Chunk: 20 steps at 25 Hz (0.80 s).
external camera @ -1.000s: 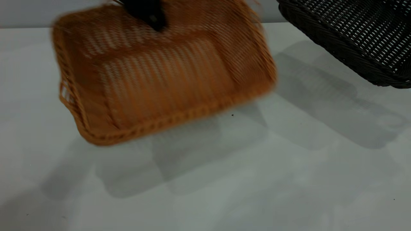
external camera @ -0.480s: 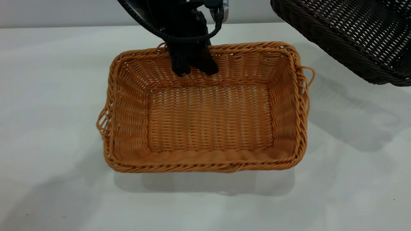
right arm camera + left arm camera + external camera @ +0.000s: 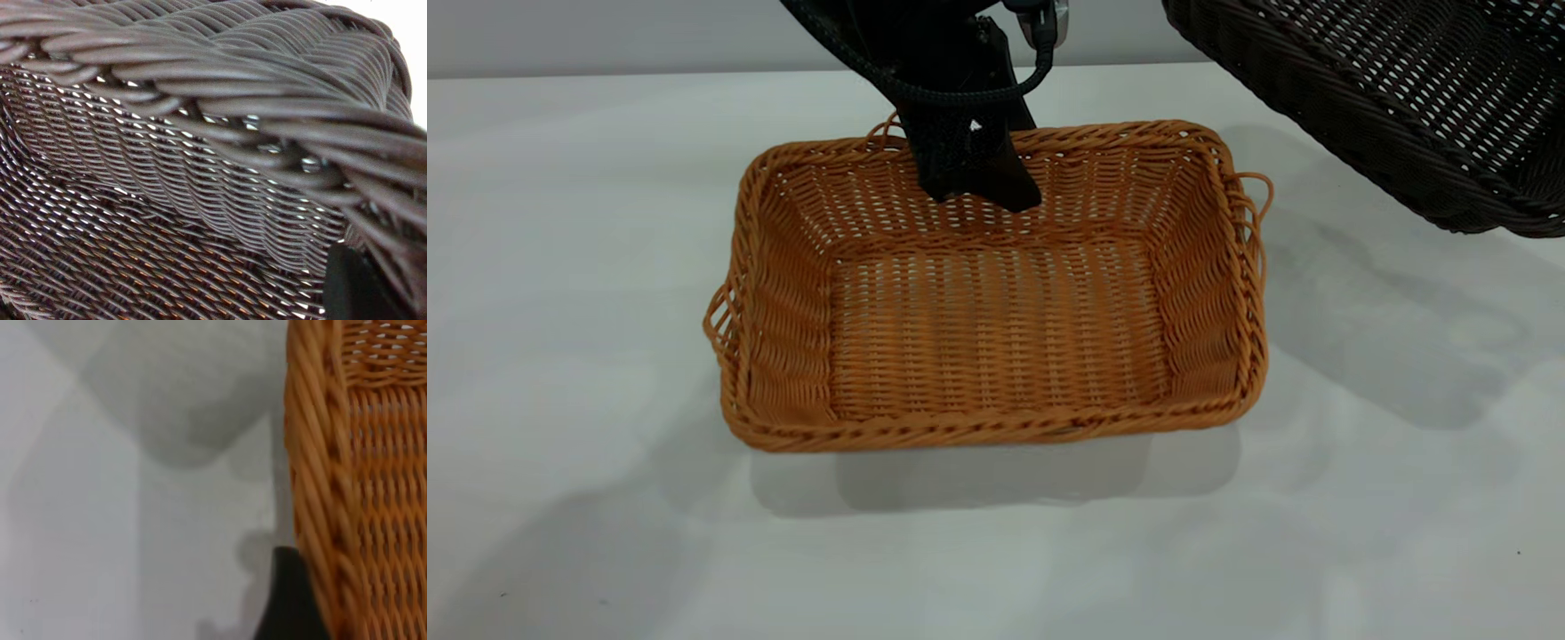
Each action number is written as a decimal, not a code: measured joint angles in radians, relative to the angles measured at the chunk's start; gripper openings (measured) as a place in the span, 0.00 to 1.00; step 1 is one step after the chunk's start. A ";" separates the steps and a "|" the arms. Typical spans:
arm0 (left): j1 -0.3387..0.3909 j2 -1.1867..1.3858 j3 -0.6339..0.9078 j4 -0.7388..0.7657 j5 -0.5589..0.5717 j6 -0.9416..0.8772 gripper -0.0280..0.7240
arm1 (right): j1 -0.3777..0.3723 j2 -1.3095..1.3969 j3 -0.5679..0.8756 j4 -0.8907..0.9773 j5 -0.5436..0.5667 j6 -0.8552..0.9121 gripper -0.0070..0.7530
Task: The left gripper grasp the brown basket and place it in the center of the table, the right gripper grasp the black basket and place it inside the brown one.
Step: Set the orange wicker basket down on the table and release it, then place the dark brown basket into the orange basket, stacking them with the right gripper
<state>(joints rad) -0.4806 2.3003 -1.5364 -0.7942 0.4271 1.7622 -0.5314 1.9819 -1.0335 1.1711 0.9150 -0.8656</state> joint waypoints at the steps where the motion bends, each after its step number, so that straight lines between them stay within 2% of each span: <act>1: -0.001 -0.003 0.000 0.000 -0.025 -0.016 0.69 | 0.000 0.000 0.000 0.000 0.001 0.000 0.11; 6: 0.033 -0.066 0.000 -0.004 -0.138 -0.251 0.73 | 0.002 0.000 -0.005 -0.001 0.030 0.000 0.11; 11: 0.167 -0.178 0.000 -0.006 -0.083 -0.572 0.73 | 0.065 -0.032 -0.007 -0.002 0.019 0.009 0.11; 15: 0.294 -0.242 0.000 -0.006 0.035 -0.707 0.73 | 0.192 -0.061 -0.017 -0.035 0.015 0.079 0.11; 20: 0.388 -0.254 0.000 -0.002 0.114 -0.725 0.73 | 0.437 -0.061 -0.086 -0.203 -0.018 0.236 0.11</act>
<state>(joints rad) -0.0927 2.0465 -1.5364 -0.7962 0.5406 1.0370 -0.0941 1.9206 -1.1199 0.9676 0.8967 -0.6299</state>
